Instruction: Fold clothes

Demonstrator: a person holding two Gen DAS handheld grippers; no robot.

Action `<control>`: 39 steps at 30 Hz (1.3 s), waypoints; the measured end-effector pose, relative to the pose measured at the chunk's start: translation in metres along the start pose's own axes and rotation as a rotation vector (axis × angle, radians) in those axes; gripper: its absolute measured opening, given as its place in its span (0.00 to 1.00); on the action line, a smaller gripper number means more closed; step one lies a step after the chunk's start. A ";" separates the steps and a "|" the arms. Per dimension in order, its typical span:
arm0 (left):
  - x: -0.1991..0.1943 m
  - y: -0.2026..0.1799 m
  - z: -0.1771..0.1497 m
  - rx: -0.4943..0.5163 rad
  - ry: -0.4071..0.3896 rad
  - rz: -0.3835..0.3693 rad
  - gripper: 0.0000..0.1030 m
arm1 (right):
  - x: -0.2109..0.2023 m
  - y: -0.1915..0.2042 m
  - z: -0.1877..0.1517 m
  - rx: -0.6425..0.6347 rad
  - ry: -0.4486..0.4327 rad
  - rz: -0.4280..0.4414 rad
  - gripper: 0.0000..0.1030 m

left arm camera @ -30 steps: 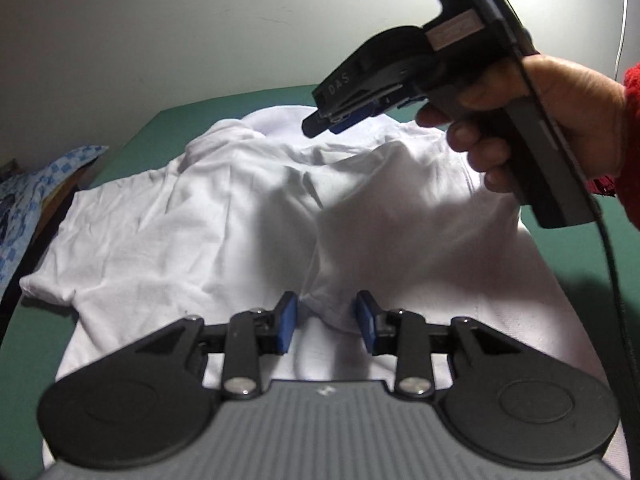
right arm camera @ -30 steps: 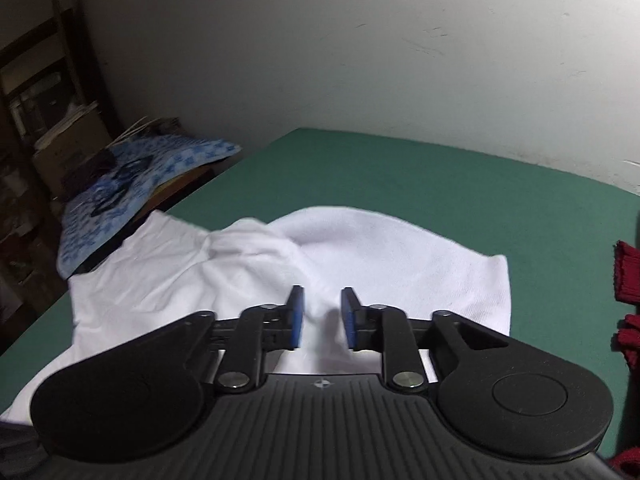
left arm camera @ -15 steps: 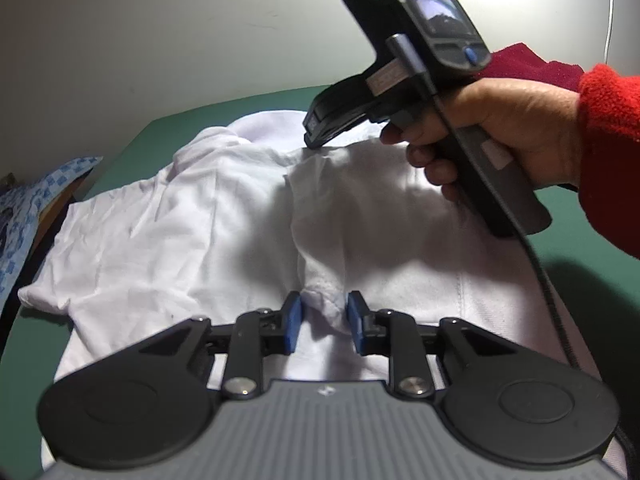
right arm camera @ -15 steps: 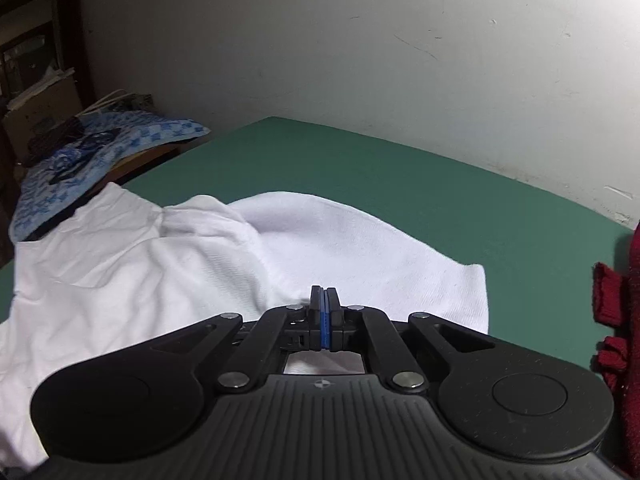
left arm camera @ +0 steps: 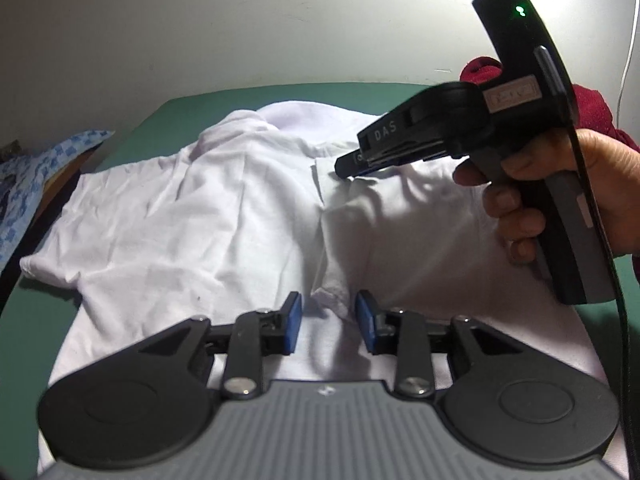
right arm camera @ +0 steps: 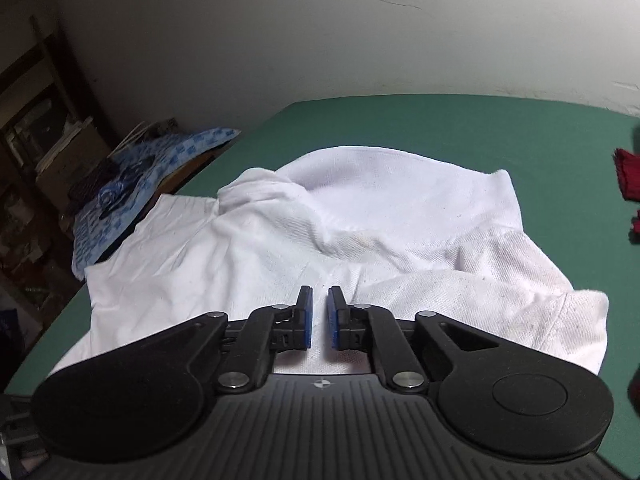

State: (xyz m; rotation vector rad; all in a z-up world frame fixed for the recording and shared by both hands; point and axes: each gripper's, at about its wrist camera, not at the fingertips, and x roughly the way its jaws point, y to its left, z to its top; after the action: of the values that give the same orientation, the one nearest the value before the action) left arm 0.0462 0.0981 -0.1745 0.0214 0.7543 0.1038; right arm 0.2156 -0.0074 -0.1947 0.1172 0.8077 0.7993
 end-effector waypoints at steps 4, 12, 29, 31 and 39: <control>-0.022 0.008 -0.009 0.005 0.009 0.003 0.32 | -0.001 0.011 -0.009 -0.062 -0.042 -0.042 0.00; -0.106 0.091 -0.067 -0.086 0.038 0.089 0.38 | 0.005 0.043 0.005 -0.156 0.027 -0.172 0.10; -0.151 0.182 -0.156 -0.016 0.070 -0.099 0.58 | 0.132 0.320 -0.046 -0.789 0.108 -0.066 0.45; -0.152 0.185 -0.156 -0.029 0.063 -0.161 0.57 | 0.136 0.319 -0.047 -0.785 0.078 -0.074 0.43; -0.154 0.200 -0.162 -0.143 0.047 -0.268 0.08 | 0.127 0.307 -0.012 -0.571 0.110 -0.119 0.03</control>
State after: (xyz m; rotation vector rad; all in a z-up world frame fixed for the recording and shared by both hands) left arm -0.1935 0.2789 -0.1756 -0.2189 0.7886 -0.0978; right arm 0.0785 0.2937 -0.1614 -0.4817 0.6554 0.8997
